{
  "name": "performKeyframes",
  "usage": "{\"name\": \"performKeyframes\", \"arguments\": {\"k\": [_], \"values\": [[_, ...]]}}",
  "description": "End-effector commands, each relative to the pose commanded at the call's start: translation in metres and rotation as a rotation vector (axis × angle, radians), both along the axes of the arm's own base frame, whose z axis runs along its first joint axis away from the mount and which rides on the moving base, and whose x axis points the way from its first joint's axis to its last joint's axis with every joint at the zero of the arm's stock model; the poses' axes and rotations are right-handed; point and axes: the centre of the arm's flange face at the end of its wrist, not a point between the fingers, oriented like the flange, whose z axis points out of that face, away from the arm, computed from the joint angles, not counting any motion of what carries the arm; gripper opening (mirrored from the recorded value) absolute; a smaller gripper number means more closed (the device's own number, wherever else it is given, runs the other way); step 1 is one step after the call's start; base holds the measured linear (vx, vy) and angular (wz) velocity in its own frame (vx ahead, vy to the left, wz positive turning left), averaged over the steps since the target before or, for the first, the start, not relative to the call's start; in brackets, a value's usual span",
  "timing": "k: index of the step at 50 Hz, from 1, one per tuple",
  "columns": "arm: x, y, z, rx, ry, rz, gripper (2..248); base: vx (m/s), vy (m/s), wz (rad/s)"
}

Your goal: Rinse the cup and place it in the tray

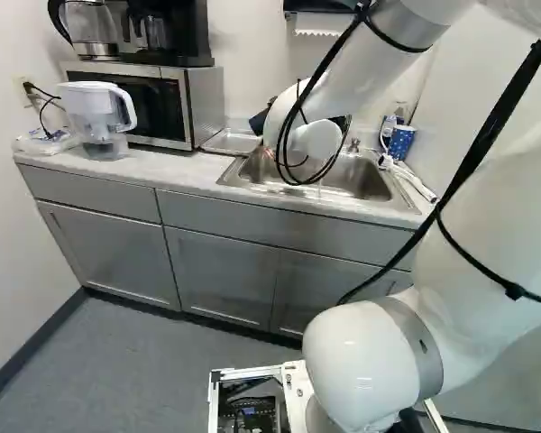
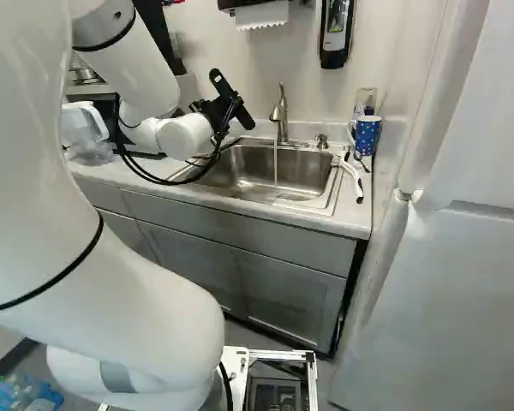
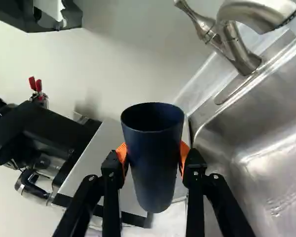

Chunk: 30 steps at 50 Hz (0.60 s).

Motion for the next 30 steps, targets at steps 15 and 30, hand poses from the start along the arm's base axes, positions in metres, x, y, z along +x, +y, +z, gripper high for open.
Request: {"name": "performKeyframes", "arguments": {"k": [15, 30], "values": [[0.0, 0.0, 0.0, -0.157, -0.013, 0.01, 121, 0.0, 0.0, 0.0], [0.0, 0.0, 0.0, -0.314, -0.025, 0.02, 121, 0.0, 0.0, 0.0]]}}
